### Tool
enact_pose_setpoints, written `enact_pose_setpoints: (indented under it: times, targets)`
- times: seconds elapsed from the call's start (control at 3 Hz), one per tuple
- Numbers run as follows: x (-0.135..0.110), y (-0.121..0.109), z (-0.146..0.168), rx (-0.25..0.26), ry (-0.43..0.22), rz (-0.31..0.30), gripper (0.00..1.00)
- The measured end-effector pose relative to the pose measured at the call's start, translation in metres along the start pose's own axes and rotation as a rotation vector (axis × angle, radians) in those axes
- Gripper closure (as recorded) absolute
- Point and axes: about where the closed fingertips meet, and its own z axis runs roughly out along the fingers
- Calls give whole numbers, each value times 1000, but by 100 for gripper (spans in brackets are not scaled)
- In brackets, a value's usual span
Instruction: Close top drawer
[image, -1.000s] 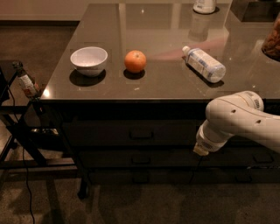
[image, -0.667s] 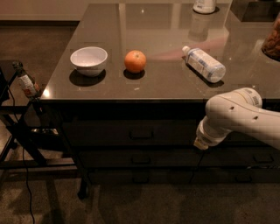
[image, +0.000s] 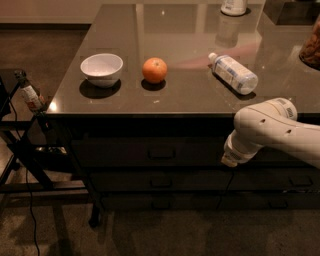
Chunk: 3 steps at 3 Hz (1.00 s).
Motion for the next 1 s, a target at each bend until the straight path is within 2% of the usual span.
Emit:
enact_pose_setpoints:
  times: [1.0]
  targets:
    - [0, 0, 0, 0, 0, 0, 11]
